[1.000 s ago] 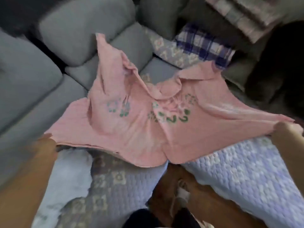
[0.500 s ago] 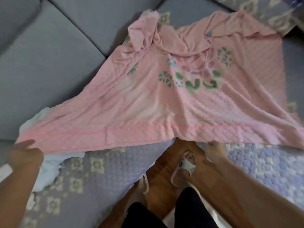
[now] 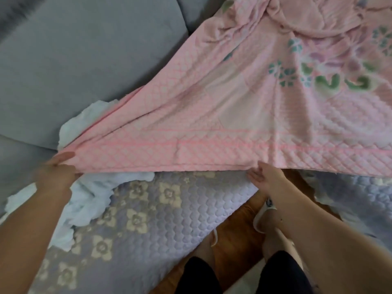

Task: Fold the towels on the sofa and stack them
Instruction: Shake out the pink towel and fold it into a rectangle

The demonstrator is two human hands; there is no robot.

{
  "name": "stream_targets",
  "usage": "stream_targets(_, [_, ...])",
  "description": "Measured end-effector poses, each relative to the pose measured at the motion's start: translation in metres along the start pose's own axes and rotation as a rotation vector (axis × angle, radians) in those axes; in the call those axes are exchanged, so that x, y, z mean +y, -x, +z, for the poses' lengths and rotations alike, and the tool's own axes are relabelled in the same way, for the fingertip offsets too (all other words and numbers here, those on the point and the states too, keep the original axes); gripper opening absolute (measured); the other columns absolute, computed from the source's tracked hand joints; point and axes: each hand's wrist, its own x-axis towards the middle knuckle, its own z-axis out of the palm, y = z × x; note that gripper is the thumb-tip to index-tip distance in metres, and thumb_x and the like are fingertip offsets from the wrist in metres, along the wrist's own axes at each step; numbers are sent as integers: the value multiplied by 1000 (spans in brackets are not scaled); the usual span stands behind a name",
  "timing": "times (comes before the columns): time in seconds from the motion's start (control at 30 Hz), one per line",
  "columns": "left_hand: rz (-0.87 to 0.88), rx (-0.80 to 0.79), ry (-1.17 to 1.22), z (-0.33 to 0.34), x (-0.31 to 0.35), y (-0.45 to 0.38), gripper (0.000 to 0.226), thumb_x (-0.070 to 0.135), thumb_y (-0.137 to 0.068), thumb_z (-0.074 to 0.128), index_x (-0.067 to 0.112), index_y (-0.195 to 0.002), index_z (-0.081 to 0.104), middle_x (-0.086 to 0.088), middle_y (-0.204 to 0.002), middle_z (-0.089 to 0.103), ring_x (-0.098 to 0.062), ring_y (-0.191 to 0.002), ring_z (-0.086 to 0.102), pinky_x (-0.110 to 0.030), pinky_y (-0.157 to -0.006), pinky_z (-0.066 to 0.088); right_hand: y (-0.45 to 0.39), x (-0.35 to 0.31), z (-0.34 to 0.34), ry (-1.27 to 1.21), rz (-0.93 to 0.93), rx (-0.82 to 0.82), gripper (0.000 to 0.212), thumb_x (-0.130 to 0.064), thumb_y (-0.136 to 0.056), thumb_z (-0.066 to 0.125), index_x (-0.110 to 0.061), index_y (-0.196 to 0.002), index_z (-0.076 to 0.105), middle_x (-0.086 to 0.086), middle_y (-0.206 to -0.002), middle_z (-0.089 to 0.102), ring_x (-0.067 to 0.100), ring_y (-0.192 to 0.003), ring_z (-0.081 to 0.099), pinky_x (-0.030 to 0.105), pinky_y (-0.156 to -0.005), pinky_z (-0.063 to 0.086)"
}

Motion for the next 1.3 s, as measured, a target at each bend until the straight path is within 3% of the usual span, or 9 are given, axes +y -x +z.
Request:
stream_targets(0.07, [17, 23, 8, 0, -7, -5, 45, -16, -88, 45, 21, -99, 69, -14, -121, 59, -28, -93, 65, -28, -80, 58, -6, 16, 15, -45, 33, -29, 25, -21, -106, 44, -25, -131, 45, 2, -46, 36, 13, -34, 30, 34, -91, 56])
stream_targets(0.13, [-8, 9, 60, 2, -16, -6, 43, -15, -88, 46, 19, -99, 70, -15, -129, 59, -30, -107, 63, -33, -87, 54, -1, 29, 35, -57, 78, -96, 14, -25, -108, 38, -18, -110, 49, 0, -47, 28, 13, -39, 23, 28, -76, 57])
stream_targets(0.27, [-31, 6, 132, -4, -20, -9, 43, -14, -89, 44, 12, -113, 68, -5, -116, 65, -24, -102, 66, -26, -78, 56, 23, 62, 93, -109, 178, -122, 28, -28, -104, 53, -6, -87, 55, 3, -62, 35, 16, -61, 53, 32, -79, 55])
stream_targets(0.33, [-38, 2, 154, -5, -21, -13, 43, -12, -90, 43, 13, -112, 70, -2, -114, 66, -22, -102, 66, -25, -73, 56, 30, 77, 120, -114, 197, -200, 33, -30, -102, 56, -10, -76, 52, 3, -66, 38, 16, -61, 48, 29, -69, 54])
stream_targets(0.6, [-67, -58, 197, -14, -19, -19, 39, -8, -94, 47, 20, -93, 73, -5, -135, 60, -24, -117, 62, -27, -79, 56, 21, 95, 139, -90, 172, 27, 17, -25, -96, 65, -9, -94, 60, 0, -65, 51, 11, -57, 53, 30, -62, 56])
stream_targets(0.73, [-71, -90, 212, -16, -18, -18, 38, -7, -96, 46, 20, -95, 73, -4, -134, 60, -22, -116, 62, -27, -80, 56, 27, 92, 161, -191, 136, -17, 14, -19, -95, 68, -7, -93, 60, 2, -70, 56, 9, -59, 54, 25, -56, 54])
stream_targets(1.03, [-64, -47, 143, -18, -14, -21, 45, -11, -95, 40, 20, -96, 71, -4, -132, 58, -21, -114, 62, -26, -76, 57, 17, 130, 140, 149, 125, 216, 6, -9, -90, 66, -8, -88, 61, 4, -60, 49, 13, -48, 44, 24, -46, 44])
stream_targets(1.17, [-53, 29, 141, -16, -19, -15, 42, -11, -95, 41, 12, -114, 71, -4, -130, 61, -18, -109, 65, -17, -66, 57, 10, 129, 136, 196, 166, 237, 7, -3, -89, 65, -5, -84, 61, 4, -54, 48, 14, -41, 42, 28, -53, 49])
stream_targets(1.3, [-104, 17, 156, -13, -20, -13, 45, -9, -96, 40, 17, -112, 73, -3, -137, 58, -20, -117, 62, -22, -74, 56, 27, 138, 129, 8, 120, 122, 12, -16, -92, 69, -6, -89, 62, 2, -59, 49, 13, -50, 42, 30, -64, 50])
